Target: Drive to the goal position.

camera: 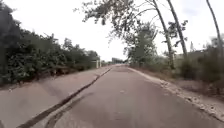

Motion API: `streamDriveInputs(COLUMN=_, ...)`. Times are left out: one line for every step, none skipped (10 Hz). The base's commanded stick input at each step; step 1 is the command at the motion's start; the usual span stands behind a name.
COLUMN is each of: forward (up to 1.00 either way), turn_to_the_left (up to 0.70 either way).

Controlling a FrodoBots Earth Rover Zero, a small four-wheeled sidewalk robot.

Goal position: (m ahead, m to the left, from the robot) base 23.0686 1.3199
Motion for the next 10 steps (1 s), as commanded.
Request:
streamDriveInputs(forward=0.85, turn_to_the_left=0.00)
streamDriveInputs(forward=0.85, turn_to_the_left=0.00)
streamDriveInputs(forward=0.85, turn_to_the_left=0.00)
streamDriveInputs(forward=0.85, turn_to_the_left=0.00)
streamDriveInputs(forward=0.85, turn_to_the_left=0.00)
streamDriveInputs(forward=0.85, turn_to_the_left=0.00)
streamDriveInputs(forward=0.85, turn_to_the_left=0.00)
streamDriveInputs(forward=0.85, turn_to_the_left=0.00)
streamDriveInputs(forward=0.85, turn_to_the_left=0.00)
streamDriveInputs(forward=0.85, turn_to_the_left=0.00)
